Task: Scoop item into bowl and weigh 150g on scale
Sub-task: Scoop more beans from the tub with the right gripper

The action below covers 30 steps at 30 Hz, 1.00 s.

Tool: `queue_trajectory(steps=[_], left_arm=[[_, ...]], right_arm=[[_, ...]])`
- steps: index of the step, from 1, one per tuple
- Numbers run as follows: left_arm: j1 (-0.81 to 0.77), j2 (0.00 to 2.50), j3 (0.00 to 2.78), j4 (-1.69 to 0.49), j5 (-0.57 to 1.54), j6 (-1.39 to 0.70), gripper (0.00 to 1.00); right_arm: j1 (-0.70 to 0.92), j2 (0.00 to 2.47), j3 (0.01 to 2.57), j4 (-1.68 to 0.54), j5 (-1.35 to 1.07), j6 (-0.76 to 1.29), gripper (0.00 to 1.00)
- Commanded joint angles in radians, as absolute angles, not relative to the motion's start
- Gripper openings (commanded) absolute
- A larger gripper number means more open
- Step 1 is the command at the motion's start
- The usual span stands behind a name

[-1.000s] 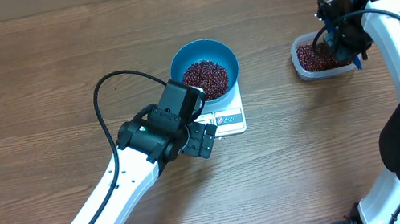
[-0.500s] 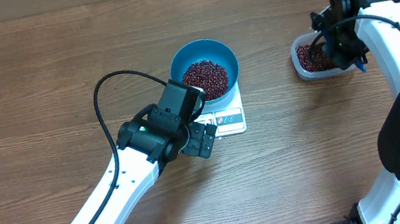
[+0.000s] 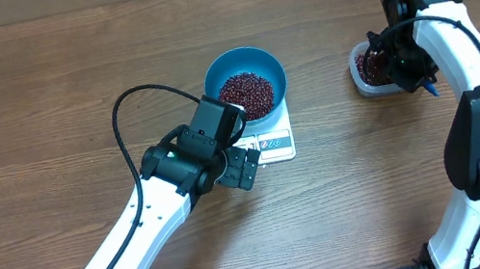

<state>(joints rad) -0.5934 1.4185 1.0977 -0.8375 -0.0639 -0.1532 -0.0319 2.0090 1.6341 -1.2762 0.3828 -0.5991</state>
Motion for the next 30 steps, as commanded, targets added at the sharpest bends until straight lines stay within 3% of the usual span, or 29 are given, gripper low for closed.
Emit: queue_trajectory(steps=[1,24,30], left_arm=[[-0.588,1.405,1.097,-0.837,-0.055,-0.134,0.99],[-0.588,1.405,1.097,-0.837,-0.055,-0.134,0.99],[-0.588,1.405,1.097,-0.837,-0.055,-0.134,0.99]], right_arm=[[-0.027,2.026,1.632,-1.270,0.391,-0.602,0.04],[0.044,2.028,1.624,-1.299,0.391,-0.709,0.03],[0.044,2.028,1.624,-1.288,0.523,-0.690,0.03]])
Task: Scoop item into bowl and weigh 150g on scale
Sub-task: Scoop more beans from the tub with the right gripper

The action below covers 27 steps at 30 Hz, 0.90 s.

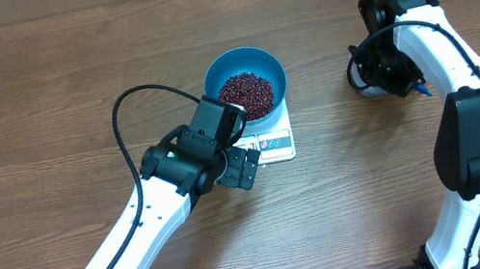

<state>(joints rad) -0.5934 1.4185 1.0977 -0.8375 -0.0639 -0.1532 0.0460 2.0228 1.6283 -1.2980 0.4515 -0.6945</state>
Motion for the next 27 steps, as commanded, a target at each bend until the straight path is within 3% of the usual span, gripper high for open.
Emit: queue_trajectory(steps=[1,11,27], left_arm=[[-0.588,1.405,1.097,-0.837,-0.055,-0.134,0.99],[-0.588,1.405,1.097,-0.837,-0.055,-0.134,1.00],[-0.588,1.405,1.097,-0.837,-0.055,-0.134,1.00]], right_arm=[[0.044,2.028,1.624,-1.287,0.523,-0.690,0.03],[0.029,2.029,1.624,-1.277,0.480,-0.715,0.03],[0.040,2.030,1.624,-1.341,0.206,-0.765,0.03]])
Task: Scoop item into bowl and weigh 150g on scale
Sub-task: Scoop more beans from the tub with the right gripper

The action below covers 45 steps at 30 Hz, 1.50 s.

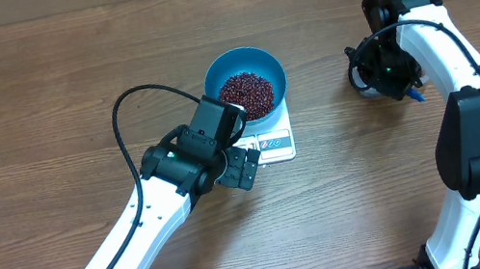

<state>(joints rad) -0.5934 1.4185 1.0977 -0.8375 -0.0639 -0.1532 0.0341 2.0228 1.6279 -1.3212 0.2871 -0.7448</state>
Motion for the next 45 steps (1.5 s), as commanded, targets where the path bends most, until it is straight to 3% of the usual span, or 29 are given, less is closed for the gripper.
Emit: queue_trajectory(steps=[1,16,31,45], left_arm=[[-0.588,1.405,1.097,-0.837,-0.055,-0.134,1.00],[-0.588,1.405,1.097,-0.837,-0.055,-0.134,1.00],[-0.588,1.405,1.097,-0.837,-0.055,-0.134,1.00],[-0.588,1.405,1.097,-0.837,-0.055,-0.134,0.99]], right_arm=[[0.040,2.030,1.624,-1.346,0.196,-0.765,0.03],[-0.057,2.030,1.669,-1.397,-0.089,-0.648,0.03],[-0.165,2.030,1.704,-1.403,-0.176,-0.451,0.03],[-0.201,2.030,1.719,-1.399,-0.246,-0.453,0.03]])
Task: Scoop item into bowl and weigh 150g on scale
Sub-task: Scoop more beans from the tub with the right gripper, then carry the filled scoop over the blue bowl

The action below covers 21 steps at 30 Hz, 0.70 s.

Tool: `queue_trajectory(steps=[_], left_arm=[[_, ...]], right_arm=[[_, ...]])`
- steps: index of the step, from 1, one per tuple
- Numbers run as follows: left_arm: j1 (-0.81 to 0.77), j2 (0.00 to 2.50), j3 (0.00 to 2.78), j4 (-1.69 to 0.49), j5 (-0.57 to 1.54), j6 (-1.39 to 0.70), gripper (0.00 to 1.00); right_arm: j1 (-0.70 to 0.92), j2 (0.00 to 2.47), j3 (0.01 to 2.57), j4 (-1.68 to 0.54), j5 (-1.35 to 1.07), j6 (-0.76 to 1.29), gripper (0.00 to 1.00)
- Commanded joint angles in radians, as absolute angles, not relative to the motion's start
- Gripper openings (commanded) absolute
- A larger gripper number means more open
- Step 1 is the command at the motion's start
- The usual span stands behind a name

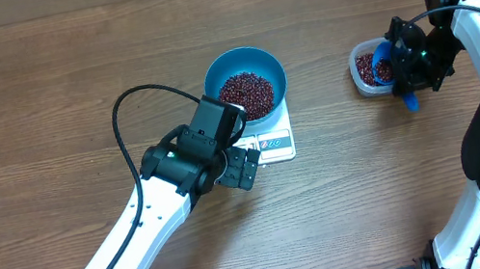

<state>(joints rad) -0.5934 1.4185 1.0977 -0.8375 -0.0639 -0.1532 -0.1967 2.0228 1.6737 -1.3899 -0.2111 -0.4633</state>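
Observation:
A blue bowl (pixel 243 64) holding red beans (pixel 246 93) stands on a small white scale (pixel 275 140) at mid-table. At the right, a clear tub (pixel 364 82) holds more red beans. My right gripper (pixel 412 76) is shut on a blue scoop (pixel 386 63). The scoop's cup sits at the tub's right rim and its handle tip (pixel 410 105) points toward the front. My left gripper (pixel 244 167) rests at the scale's front left corner. How its jaws stand is hidden from above.
The wooden table (pixel 39 100) carries nothing else. A black cable (pixel 124 110) loops up from my left arm, just left of the bowl. The right arm's white links run down the right side of the view.
My right gripper has moved right and off the tub, which it covered before. The tub and its beans show again, with the scoop's cup at its right rim. The left arm has not moved.
At first my right gripper held the scoop at the tub's right side. At the two following moments it was over the tub, hiding it. Now it is back to the right with the scoop at the rim. Bowl, scale and left arm stayed put.

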Motion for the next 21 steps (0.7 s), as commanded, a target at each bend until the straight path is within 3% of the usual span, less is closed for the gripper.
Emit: queue_trajectory(steps=[1,13,21], left_arm=[[-0.588,1.405,1.097,-0.837,-0.055,-0.134,0.99],[-0.588,1.405,1.097,-0.837,-0.055,-0.134,1.00],[-0.588,1.405,1.097,-0.837,-0.055,-0.134,1.00]], right_arm=[[-0.206,2.029,1.742,-1.414,-0.266,-0.453,0.03],[-0.251,2.029,1.886,-1.540,-0.403,-0.513,0.03],[-0.245,2.029,1.887,-1.565,-0.684,-0.649,0.04]])
